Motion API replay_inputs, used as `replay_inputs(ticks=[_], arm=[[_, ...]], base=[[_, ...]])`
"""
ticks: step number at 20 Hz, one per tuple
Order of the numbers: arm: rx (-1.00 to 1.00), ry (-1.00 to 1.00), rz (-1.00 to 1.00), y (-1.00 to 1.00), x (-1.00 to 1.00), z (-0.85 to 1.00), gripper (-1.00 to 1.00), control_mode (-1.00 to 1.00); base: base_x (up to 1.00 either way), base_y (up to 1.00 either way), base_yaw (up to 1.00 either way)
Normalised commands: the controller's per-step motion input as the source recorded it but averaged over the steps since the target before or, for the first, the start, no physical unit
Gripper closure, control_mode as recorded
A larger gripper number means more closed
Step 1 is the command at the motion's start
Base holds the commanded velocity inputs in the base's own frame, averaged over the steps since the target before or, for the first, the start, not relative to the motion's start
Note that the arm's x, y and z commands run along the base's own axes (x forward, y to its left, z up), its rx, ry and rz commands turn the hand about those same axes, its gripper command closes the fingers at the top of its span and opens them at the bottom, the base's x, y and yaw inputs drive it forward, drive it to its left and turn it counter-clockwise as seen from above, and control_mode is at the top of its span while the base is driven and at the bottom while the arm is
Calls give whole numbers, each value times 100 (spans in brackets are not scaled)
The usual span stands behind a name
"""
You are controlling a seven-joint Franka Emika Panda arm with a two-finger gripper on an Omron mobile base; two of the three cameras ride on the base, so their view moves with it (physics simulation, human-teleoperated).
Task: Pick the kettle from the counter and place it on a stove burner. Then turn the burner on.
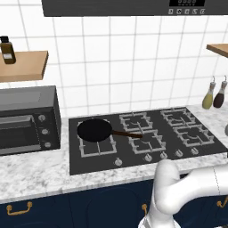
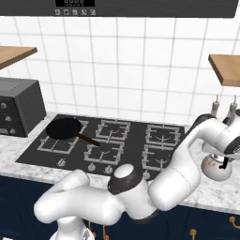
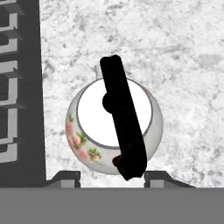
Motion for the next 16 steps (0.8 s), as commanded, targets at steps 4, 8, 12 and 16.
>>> replay_inputs(ticks=[4, 8, 12, 16], arm=[[0, -1, 0, 2, 0, 0, 100, -100], [0, -14, 0, 39, -5, 9, 100, -100], [0, -26, 0, 72, -12, 46, 100, -100], [0, -26, 0, 100, 0, 25, 100, -100]], base=[[0, 0, 0], [0, 0, 0], [0, 0, 0], [0, 0, 0]])
